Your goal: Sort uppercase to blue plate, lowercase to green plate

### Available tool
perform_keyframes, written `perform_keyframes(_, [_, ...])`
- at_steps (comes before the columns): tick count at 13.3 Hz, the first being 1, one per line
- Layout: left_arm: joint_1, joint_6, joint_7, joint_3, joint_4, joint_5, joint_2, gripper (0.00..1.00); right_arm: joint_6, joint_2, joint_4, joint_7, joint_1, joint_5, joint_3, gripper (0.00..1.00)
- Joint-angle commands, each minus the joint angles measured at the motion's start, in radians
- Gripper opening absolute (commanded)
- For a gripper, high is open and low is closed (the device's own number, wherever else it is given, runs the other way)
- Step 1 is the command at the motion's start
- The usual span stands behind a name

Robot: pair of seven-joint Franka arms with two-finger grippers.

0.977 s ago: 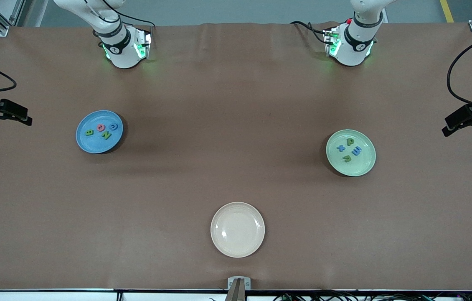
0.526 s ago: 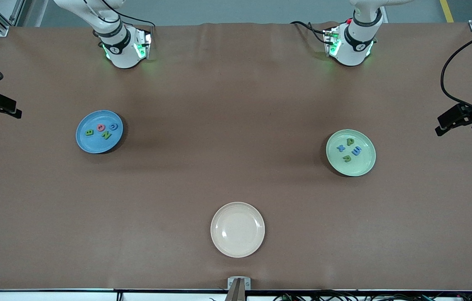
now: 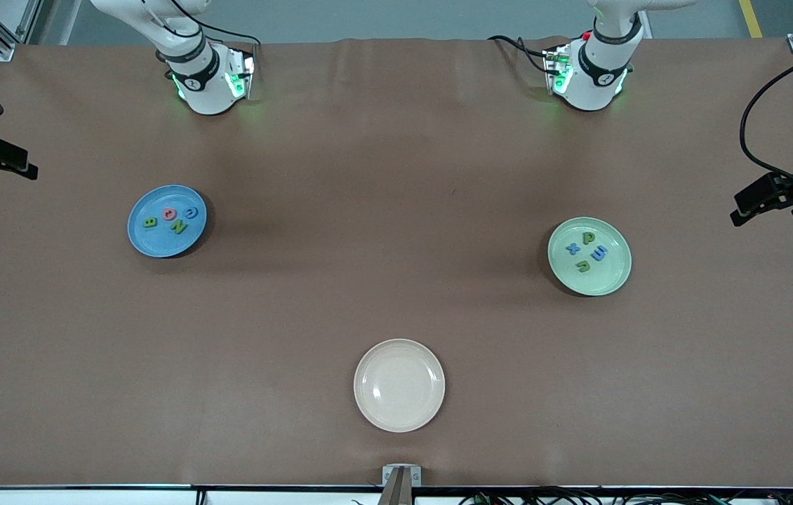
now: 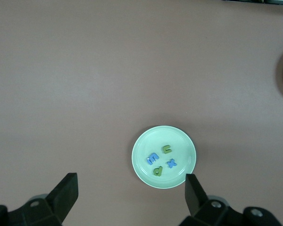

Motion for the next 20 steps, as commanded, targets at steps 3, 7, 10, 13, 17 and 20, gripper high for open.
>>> perform_keyframes(3, [-0.006,-0.023,0.008,0.018,0.016,-0.017,-0.003,1.00,0.040,-0.090,-0.094,0.002,0.020,-0.005,0.010,1.00])
perform_keyframes(7, [-0.006,-0.024,0.011,0.018,0.016,-0.029,-0.001,1.00,0.074,-0.133,-0.154,0.002,0.020,-0.007,0.010,1.00])
perform_keyframes(10, [-0.002,-0.041,0.011,0.016,0.016,-0.029,-0.005,1.00,0.076,-0.132,-0.154,0.003,0.020,-0.007,0.010,1.00])
perform_keyframes(13, [-0.001,-0.055,0.016,0.016,0.009,-0.027,-0.030,1.00,0.080,-0.132,-0.152,0.003,0.018,-0.007,0.010,1.00])
perform_keyframes(17, [-0.004,-0.067,0.016,0.013,0.016,-0.024,-0.038,1.00,0.088,-0.127,-0.151,0.003,0.013,-0.010,0.009,1.00])
perform_keyframes(20, [-0.006,-0.067,0.000,-0.007,0.016,-0.014,-0.038,1.00,0.089,-0.126,-0.149,0.003,0.010,-0.011,0.007,1.00])
